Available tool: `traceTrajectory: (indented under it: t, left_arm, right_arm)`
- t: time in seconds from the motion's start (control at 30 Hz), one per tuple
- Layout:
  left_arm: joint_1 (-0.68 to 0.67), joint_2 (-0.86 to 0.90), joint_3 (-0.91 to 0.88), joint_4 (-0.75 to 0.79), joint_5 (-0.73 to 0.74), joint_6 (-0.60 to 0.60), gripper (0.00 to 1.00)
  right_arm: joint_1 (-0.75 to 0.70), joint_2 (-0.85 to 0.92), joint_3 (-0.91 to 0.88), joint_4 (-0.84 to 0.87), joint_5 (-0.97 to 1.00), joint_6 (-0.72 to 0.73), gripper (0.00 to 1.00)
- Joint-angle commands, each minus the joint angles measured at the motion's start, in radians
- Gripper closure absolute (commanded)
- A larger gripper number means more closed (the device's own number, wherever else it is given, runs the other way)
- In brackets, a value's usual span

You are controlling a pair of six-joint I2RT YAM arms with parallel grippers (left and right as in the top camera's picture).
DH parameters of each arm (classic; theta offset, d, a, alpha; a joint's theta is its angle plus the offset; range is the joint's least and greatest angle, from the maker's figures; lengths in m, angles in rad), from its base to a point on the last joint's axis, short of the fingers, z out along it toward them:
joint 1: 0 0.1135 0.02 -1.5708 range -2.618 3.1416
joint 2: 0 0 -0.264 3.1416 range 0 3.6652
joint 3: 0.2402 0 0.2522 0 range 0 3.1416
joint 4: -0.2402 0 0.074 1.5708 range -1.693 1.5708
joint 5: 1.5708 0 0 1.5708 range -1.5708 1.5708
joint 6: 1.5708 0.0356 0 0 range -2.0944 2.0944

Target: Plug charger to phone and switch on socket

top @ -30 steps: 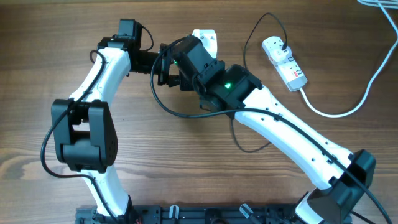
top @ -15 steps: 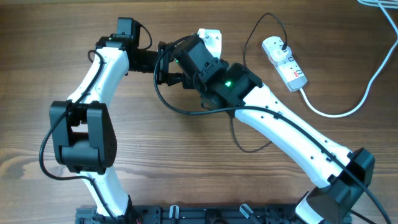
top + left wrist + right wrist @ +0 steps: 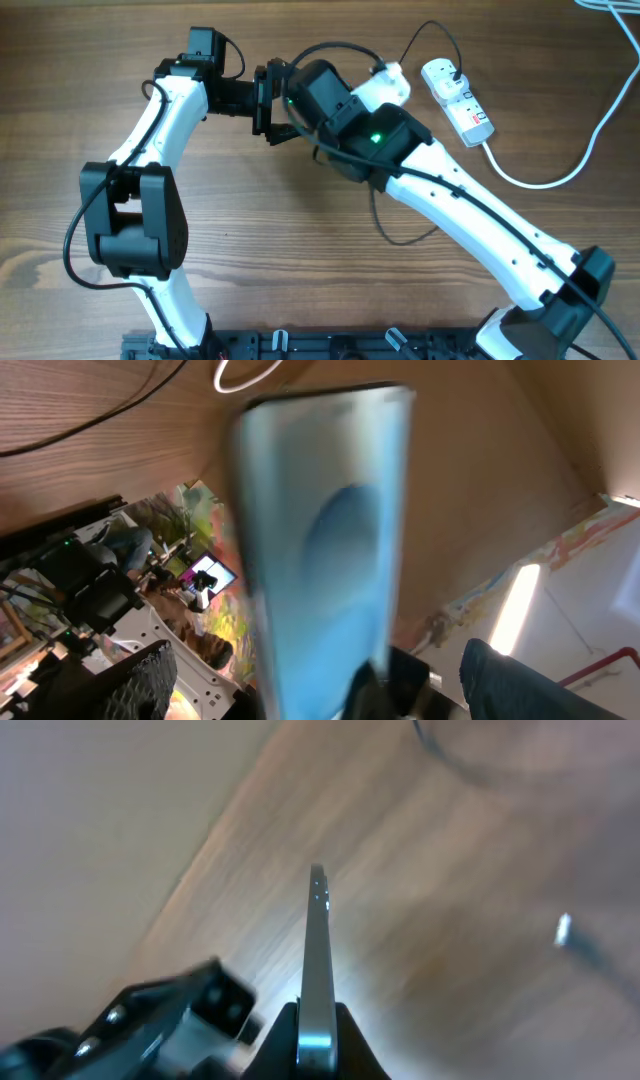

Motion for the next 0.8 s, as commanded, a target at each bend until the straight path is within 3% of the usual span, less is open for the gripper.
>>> traceTrajectory:
  t: [0.0, 0.1, 0.27, 0.33, 0.43, 0.53, 0.7, 0.77]
  left_arm:
    - [0.006, -0.027, 0.016, 0.002, 0.019, -0.008, 0.1]
    - [0.006, -0.027, 0.016, 0.004, 0.019, -0.025, 0.18]
    - [0.005, -0.027, 0.016, 0.003, 0.021, -0.082, 0.3]
    - [0.002, -0.027, 0.016, 0.003, 0.029, -0.112, 0.38]
    - [0.003, -0.027, 0.016, 0.003, 0.048, -0.112, 0.42]
    - [0.003, -0.027, 0.016, 0.003, 0.059, -0.112, 0.55]
    - [0.003, -0.027, 0.016, 0.003, 0.061, -0.124, 0.58]
    - [0.003, -0.027, 0.016, 0.003, 0.061, -0.126, 0.66]
  right_arm:
    - [0.003, -0.032, 0.021, 0.004, -0.154, 0.37, 0.95]
    - [0.003, -0.032, 0.021, 0.001, -0.154, 0.439, 0.95]
    - [0.003, -0.026, 0.021, 0.015, -0.13, 0.439, 0.95]
    - [0.003, -0.025, 0.021, 0.034, -0.092, 0.439, 0.96]
    - [0.003, -0.025, 0.021, 0.048, -0.051, 0.439, 0.95]
    - [0.003, -0.025, 0.021, 0.049, -0.05, 0.439, 0.95]
    - [0.003, -0.025, 0.021, 0.053, -0.034, 0.439, 0.96]
    - [0.003, -0.025, 0.021, 0.054, -0.034, 0.439, 0.96]
